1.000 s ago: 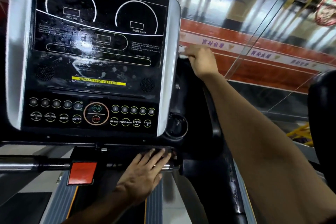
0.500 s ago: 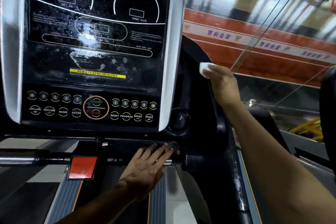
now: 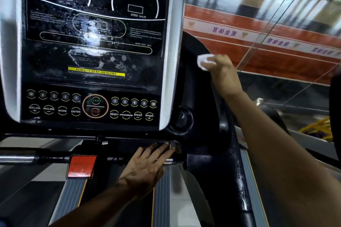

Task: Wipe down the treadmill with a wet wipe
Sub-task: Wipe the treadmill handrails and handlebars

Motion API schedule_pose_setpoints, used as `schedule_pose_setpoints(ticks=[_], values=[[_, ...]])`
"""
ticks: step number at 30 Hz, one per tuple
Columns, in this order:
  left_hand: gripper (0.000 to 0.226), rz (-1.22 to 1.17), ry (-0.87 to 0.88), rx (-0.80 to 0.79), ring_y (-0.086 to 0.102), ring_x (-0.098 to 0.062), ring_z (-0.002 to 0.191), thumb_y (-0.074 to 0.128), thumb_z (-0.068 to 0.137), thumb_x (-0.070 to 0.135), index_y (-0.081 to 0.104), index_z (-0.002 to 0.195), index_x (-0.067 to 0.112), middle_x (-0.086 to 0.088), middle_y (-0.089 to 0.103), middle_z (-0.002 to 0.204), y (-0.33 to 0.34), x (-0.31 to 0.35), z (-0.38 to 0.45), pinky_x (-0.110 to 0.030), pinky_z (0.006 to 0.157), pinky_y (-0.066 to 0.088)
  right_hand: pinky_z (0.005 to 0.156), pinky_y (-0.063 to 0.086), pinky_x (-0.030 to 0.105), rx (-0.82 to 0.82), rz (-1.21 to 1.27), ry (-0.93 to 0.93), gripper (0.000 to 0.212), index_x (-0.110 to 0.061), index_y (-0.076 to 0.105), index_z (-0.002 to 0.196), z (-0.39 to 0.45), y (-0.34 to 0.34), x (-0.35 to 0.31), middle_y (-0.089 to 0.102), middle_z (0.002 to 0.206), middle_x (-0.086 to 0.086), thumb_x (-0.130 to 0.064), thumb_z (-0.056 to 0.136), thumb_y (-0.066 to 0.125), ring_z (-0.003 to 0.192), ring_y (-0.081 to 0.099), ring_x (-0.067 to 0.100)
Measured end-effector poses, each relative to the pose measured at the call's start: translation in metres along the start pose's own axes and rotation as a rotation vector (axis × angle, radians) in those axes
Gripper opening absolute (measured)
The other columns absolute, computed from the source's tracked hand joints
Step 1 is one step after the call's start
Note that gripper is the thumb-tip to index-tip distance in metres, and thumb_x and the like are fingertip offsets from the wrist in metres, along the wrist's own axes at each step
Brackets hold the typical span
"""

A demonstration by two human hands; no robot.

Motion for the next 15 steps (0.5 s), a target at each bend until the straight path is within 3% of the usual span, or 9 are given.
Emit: schedule_pose_setpoints(ticks=[2, 6, 12, 15], values=[[0.065, 0.026, 0.004, -0.016, 0.06, -0.023, 0.123, 0.045, 0.094, 0.044, 0.035, 0.156, 0.03, 0.003, 0.049, 0.154, -0.002, 0.0, 0.0, -0.043, 0.095, 0.049, 0.079, 0.049, 0.034, 0.006, -0.021, 0.077, 0.026, -0.017, 0.074, 0.112, -0.04, -0.007, 0.004, 0.064, 0.108, 0.008, -0.013, 0.094, 0.055, 0.097, 0.054, 0.032], [0.065, 0.065, -0.037, -0.071, 0.063, -0.024, 0.12, 0.043, 0.09, 0.046, 0.039, 0.153, 0.031, 0.005, 0.052, 0.152, -0.005, -0.002, 0.007, -0.043, 0.095, 0.05, 0.075, 0.052, 0.043, -0.01, -0.047, 0.22, 0.039, -0.014, 0.072, 0.118, -0.093, -0.014, -0.011, 0.063, 0.106, 0.013, 0.004, 0.086, 0.059, 0.091, 0.054, 0.037], [0.06, -0.028, -0.027, -0.087, 0.041, -0.024, 0.142, 0.021, 0.105, 0.05, 0.005, 0.162, 0.039, 0.01, 0.022, 0.168, -0.004, 0.001, -0.002, -0.042, 0.111, 0.029, 0.074, 0.051, 0.042, -0.085, -0.071, 0.36, 0.04, -0.016, 0.07, 0.115, -0.179, -0.045, -0.05, 0.057, 0.103, 0.011, 0.007, 0.084, 0.062, 0.093, 0.051, 0.034], [0.06, -0.029, -0.025, -0.095, 0.036, -0.024, 0.146, 0.015, 0.105, 0.051, 0.0, 0.162, 0.039, 0.01, 0.016, 0.169, -0.003, 0.0, -0.001, -0.039, 0.112, 0.023, 0.071, 0.05, 0.042, -0.133, -0.102, 0.386, 0.038, -0.017, 0.071, 0.115, -0.212, -0.054, -0.06, 0.056, 0.101, 0.01, 0.004, 0.084, 0.063, 0.09, 0.049, 0.032]])
Point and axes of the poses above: each hand's wrist, its own z-axis towards the middle knuckle, its own y-axis out of the palm, x = y × z, the point moved 3 cm from there along z, towards the middle knuckle
